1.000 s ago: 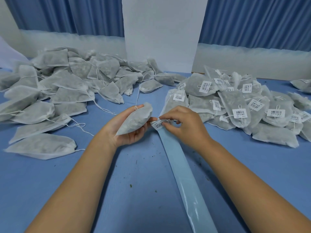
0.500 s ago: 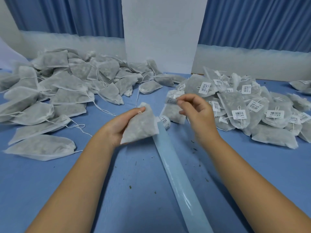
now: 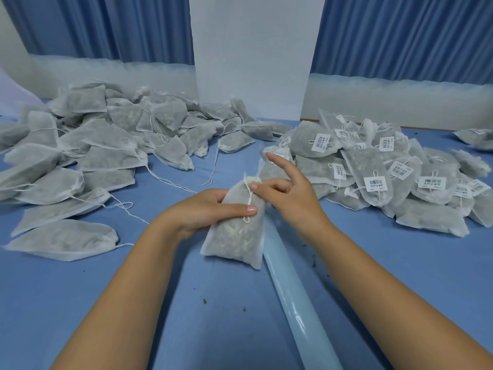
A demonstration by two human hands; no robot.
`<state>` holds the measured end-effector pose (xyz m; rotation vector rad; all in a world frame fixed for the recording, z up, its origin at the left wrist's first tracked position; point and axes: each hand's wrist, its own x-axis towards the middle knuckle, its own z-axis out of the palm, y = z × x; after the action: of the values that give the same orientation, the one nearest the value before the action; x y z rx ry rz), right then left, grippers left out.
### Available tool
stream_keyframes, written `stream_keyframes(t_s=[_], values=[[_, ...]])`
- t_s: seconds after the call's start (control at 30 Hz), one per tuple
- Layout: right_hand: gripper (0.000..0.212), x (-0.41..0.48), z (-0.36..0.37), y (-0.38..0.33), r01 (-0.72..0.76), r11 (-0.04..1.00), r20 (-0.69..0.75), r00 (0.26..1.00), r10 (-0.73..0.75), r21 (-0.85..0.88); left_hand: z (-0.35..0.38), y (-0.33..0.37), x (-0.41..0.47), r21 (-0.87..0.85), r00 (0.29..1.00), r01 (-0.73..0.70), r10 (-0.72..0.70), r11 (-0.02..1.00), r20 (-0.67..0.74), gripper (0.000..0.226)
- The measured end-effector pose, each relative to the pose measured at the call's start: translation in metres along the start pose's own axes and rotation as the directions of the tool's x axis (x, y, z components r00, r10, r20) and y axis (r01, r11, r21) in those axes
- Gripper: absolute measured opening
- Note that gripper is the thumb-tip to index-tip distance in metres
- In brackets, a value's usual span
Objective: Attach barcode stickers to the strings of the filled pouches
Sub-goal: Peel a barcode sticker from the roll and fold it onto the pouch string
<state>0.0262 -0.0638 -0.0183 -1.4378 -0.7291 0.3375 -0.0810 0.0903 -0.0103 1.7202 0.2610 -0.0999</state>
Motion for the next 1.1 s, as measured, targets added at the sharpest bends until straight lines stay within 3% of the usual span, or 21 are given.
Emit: stream_keyframes(t_s=[0.1,0.33,0.5,0.57,0.7,0.77,0.9,1.1], values=[[0.06,0.001,-0.003,-0.003,-0.027,0.997,-0.062,0.998,0.032,0.069,-0.003,0.001,-0.001,0.008,0.998,-0.042,0.043,0.999,-0.042,0.04],[0.053,0.001,-0.003,-0.006,-0.039,0.998,-0.102,0.994,0.044,0.048,-0.007,0.001,-0.001,-0.003,0.998,-0.042,0.042,0.999,-0.036,0.042],[0.013,0.004,-0.006,-0.014,0.044,0.995,-0.237,0.971,-0.021,0.091,-0.007,0.001,0.001,-0.114,0.984,-0.063,0.042,0.992,-0.175,0.026],[0.011,0.004,-0.005,-0.017,0.019,0.994,-0.214,0.977,0.004,0.104,-0.006,0.001,0.001,-0.133,0.976,-0.068,0.038,0.989,-0.215,0.025],[0.017,0.002,0.0,-0.019,-0.104,0.986,-0.034,0.993,0.109,0.129,-0.002,0.003,0.0,-0.088,0.973,-0.094,0.073,0.992,-0.22,0.022],[0.017,0.0,0.003,-0.018,-0.132,0.986,0.017,0.991,0.131,0.097,0.0,0.004,-0.001,-0.077,0.974,-0.11,0.092,0.991,-0.206,0.03],[0.015,-0.002,0.006,-0.015,-0.167,0.986,-0.03,0.985,0.167,0.01,-0.001,0.003,-0.001,-0.076,0.975,-0.15,0.134,0.986,-0.179,0.045],[0.003,-0.001,0.004,-0.013,-0.12,0.993,-0.098,0.988,0.12,0.01,0.0,0.004,-0.002,-0.079,0.976,-0.173,0.16,0.982,-0.149,0.039]])
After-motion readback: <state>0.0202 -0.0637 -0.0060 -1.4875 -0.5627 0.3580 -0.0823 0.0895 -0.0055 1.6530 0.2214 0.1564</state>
